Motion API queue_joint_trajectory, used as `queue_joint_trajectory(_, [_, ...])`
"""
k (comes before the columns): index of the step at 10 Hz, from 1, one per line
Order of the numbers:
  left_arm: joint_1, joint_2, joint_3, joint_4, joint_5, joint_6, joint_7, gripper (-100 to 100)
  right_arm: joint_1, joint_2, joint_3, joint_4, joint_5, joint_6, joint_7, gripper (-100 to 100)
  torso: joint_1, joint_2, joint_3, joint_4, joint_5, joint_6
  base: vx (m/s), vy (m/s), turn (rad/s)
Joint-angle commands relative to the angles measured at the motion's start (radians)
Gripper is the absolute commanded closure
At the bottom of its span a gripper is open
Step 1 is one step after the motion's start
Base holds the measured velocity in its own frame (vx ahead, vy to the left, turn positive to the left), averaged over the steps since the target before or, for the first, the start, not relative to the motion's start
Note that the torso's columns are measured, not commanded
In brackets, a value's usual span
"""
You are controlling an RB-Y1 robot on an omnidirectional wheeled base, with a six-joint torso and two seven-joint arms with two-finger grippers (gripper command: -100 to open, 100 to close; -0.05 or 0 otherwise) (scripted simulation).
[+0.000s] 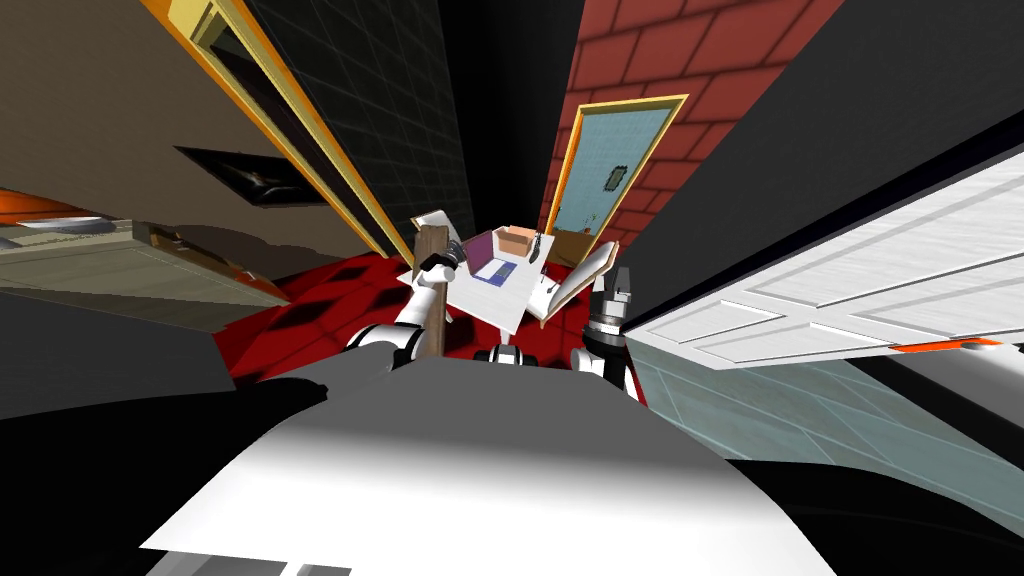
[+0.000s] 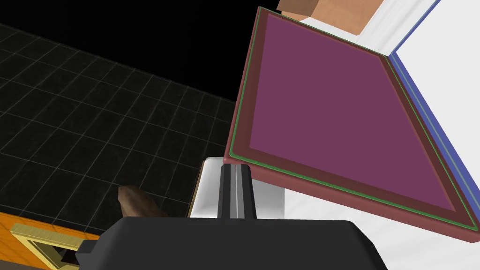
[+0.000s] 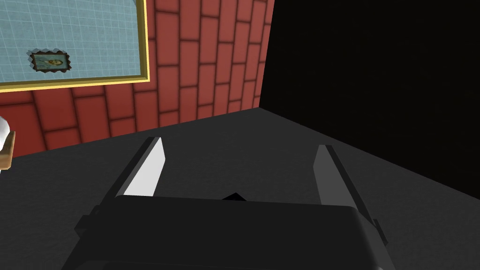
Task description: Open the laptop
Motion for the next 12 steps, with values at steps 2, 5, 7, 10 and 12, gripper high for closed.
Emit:
queue_joint_trajectory(2, [0.029, -0.015, -0.053, -0.013, -0.067, -0.082, -0.059, 100, 0.000, 0.000, 0.000, 0.000, 0.000, 0.000, 0.000, 0, -0.001, 0.000, 0.000, 0.000, 0.000, 0.000, -0.033, -0.054, -0.003])
queue_joint_trajectory(5, [0.022, -0.013, -0.050, -0.011, -0.047, -0.078, -0.036, -100, 0.000, 0.000, 0.000, 0.000, 0.000, 0.000, 0.000, 0, 0.000, 0.002, 0.001, 0.000, 0.000, 0.000, -0.095, -0.010, -0.020])
queue_joint_trajectory(7, [0.016, -0.011, -0.054, -0.018, -0.027, -0.082, -0.005, -100, 0.000, 0.000, 0.000, 0.000, 0.000, 0.000, 0.000, 0, 0.001, 0.004, 0.002, 0.001, 0.000, 0.000, -0.201, 0.051, -0.075])
queue_joint_trajectory(10, [0.001, -0.004, -0.048, -0.024, 0.012, -0.082, 0.046, -100, 0.000, 0.000, 0.000, 0.000, 0.000, 0.000, 0.000, 0, -0.003, -0.005, -0.003, -0.001, -0.001, 0.000, -0.154, 0.040, -0.098])
queue_joint_trajectory(12, [-0.014, 0.005, -0.025, -0.017, 0.049, -0.077, 0.083, -100, 0.000, 0.000, 0.000, 0.000, 0.000, 0.000, 0.000, 0, -0.002, -0.003, -0.002, -0.001, -0.001, 0.000, -0.130, 0.036, -0.099])
